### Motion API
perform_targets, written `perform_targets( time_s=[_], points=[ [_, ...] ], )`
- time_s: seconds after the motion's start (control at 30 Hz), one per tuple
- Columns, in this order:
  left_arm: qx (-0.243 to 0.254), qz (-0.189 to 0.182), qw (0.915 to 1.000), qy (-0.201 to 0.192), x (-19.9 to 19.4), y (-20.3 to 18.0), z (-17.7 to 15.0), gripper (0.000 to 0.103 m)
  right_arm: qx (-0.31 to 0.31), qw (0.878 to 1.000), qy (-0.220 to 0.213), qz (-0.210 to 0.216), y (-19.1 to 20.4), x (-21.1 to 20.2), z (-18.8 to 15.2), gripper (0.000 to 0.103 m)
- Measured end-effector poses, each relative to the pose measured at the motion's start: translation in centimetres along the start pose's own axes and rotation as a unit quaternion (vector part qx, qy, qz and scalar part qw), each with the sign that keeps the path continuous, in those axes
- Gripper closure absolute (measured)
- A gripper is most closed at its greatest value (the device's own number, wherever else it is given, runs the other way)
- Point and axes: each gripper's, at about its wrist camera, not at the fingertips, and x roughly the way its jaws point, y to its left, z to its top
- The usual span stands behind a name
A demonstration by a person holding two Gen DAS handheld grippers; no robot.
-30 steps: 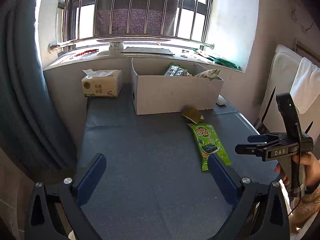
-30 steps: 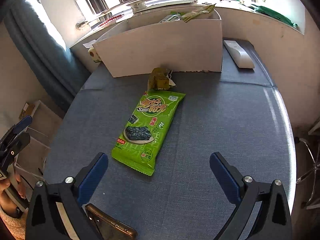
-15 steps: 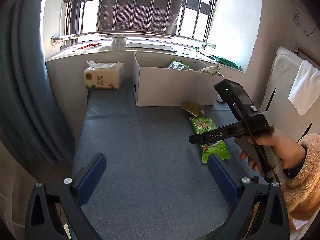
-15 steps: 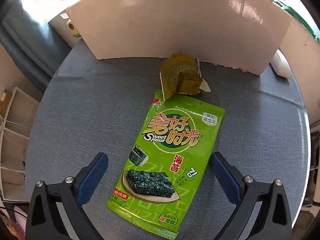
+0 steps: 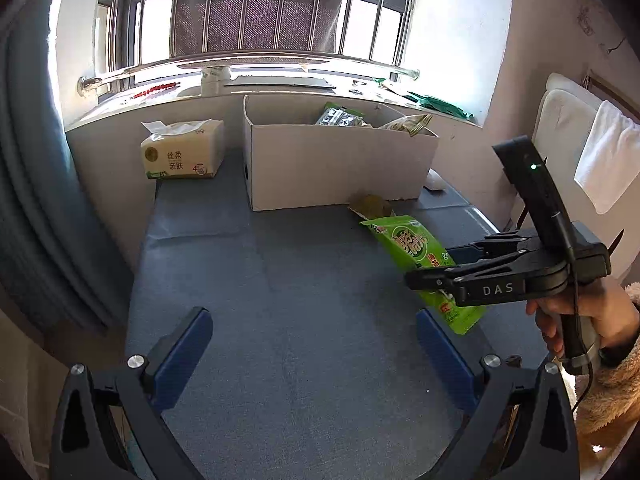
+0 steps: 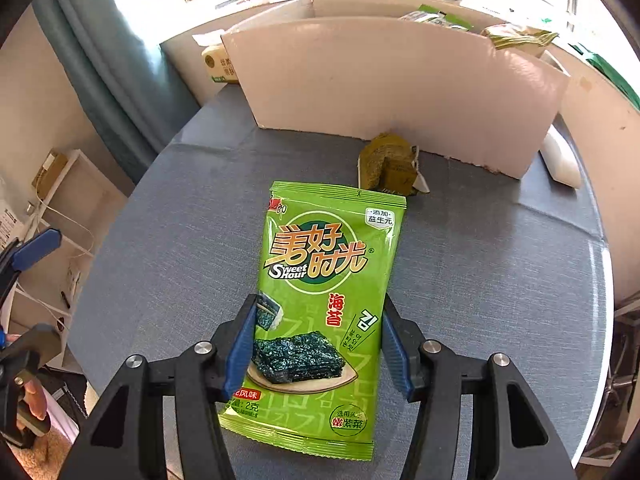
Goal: Organize snacks
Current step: 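Grasp the green Sweet Sour seaweed bag with the right tool and lift it, then grasp the small brown packet with the left tool while the right tool holds the seaweed bag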
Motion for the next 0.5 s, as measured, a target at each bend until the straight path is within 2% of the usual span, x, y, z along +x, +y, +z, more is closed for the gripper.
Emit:
perform_targets(
  time_s=[0.1, 0.17, 0.3, 0.37, 0.5],
  points=[
    [0.024, -0.015, 0.9995, 0.016, 2.1, -1.0, 1.9, 0.000, 0.048, 0.998, -0.049, 0.009, -2.8, -3.8, -1.2, 0.042],
    [0.045, -0.010, 0.9985, 0.029, 4.0, -2.3, 3.4, 0.000, 0.078, 0.994, -0.081, 0.013, -5.0, -6.2, -2.4, 0.042],
    [0.062, -0.044, 0.9961, 0.045, 8.5, -4.6, 6.7, 0.000, 0.119, 0.987, -0.106, 0.005, -7.6, -9.3, -4.1, 0.042],
    [0.054, -0.032, 0.9959, 0.066, 11.6, -5.2, 8.2, 0.000, 0.133, 0.984, -0.116, 0.006, -8.9, -10.1, -5.1, 0.041],
    [0.043, -0.036, 0.9939, 0.095, 17.2, -6.3, 10.2, 0.000, 0.154, 0.980, -0.122, 0.005, -10.4, -10.8, -6.4, 0.041]
  ],
)
